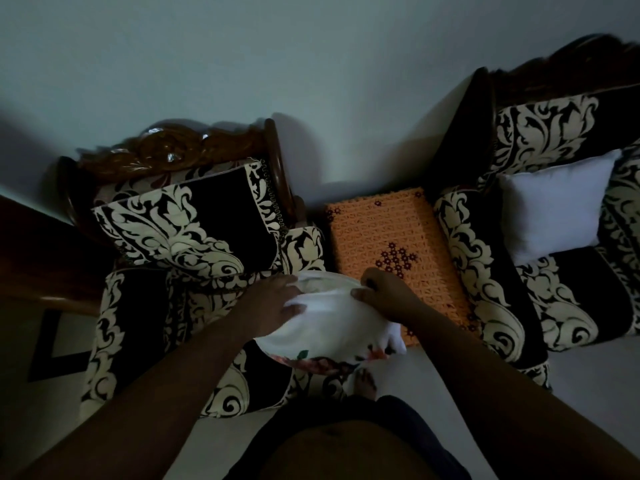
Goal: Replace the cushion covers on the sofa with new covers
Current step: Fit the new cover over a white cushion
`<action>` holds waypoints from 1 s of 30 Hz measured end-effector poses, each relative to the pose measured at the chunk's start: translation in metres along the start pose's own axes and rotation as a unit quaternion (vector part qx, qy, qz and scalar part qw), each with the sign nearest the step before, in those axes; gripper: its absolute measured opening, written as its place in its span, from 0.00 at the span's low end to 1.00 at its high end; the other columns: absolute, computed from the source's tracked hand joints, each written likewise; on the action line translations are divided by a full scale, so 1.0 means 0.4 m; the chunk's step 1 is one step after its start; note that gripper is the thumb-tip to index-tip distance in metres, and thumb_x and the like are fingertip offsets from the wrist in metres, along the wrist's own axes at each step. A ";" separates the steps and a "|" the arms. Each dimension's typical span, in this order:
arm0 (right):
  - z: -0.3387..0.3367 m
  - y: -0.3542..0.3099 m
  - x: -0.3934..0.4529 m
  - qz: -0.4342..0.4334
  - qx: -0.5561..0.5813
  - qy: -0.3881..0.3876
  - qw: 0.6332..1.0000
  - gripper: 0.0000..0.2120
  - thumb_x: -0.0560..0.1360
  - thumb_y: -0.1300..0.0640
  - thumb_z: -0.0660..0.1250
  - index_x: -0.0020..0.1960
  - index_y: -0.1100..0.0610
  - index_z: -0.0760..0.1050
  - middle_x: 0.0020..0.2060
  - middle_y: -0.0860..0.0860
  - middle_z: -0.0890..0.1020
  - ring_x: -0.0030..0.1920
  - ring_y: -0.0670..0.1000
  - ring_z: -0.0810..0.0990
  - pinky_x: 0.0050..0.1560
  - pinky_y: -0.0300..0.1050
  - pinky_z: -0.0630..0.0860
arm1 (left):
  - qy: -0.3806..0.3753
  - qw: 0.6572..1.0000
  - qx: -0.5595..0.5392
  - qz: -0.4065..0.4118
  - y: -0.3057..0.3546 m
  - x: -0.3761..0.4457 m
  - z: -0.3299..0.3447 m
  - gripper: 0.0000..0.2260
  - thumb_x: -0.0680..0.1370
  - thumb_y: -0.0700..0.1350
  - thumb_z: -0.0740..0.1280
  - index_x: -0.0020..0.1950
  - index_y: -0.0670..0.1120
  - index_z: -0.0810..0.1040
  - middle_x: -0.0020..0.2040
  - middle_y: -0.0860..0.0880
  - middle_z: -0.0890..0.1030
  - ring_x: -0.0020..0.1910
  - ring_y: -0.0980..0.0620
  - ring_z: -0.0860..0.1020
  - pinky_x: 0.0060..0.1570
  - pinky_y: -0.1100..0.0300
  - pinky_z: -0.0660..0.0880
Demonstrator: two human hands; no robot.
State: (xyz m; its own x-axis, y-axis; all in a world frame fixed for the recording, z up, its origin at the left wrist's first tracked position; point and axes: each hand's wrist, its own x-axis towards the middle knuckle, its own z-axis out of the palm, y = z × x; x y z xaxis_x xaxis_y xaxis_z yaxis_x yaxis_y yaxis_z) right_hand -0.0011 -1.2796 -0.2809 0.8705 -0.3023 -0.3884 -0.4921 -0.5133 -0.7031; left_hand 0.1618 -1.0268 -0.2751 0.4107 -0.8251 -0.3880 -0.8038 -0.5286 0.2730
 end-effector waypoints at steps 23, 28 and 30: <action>0.492 -0.312 0.064 -0.037 -0.146 -0.008 0.989 0.19 0.83 0.41 0.56 0.56 0.52 0.79 0.48 0.54 0.83 0.49 0.56 0.81 0.46 0.48 0.76 | -0.024 0.853 -0.425 -0.301 -0.422 -0.345 0.114 0.21 0.82 0.55 0.67 0.42 0.37 0.78 0.36 0.40 0.79 0.38 0.42 0.80 0.38 0.57 0.71; 0.744 -0.336 0.125 0.048 -0.178 -0.025 0.982 0.20 0.84 0.42 0.55 0.61 0.53 0.79 0.52 0.56 0.83 0.53 0.59 0.81 0.44 0.46 0.73 | -0.085 0.881 -0.379 -0.271 -0.597 -0.370 0.248 0.19 0.83 0.56 0.64 0.53 0.41 0.81 0.43 0.40 0.83 0.43 0.41 0.82 0.38 0.57 0.72; 0.818 -0.328 0.163 0.069 -0.196 -0.032 0.978 0.20 0.84 0.42 0.55 0.61 0.52 0.79 0.53 0.56 0.83 0.54 0.59 0.81 0.44 0.46 0.71 | -0.094 0.890 -0.358 -0.266 -0.661 -0.355 0.306 0.17 0.83 0.56 0.63 0.54 0.43 0.82 0.45 0.44 0.82 0.48 0.42 0.82 0.40 0.58 0.70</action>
State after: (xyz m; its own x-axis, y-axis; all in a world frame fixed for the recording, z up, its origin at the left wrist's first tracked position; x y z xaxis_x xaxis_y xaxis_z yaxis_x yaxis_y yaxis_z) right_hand 0.1246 -0.9690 -0.4089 0.7885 -0.3457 -0.5087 -0.5610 -0.7432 -0.3645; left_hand 0.2635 -0.7455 -0.3998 0.5176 -0.4081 -0.7520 -0.0098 -0.8817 0.4718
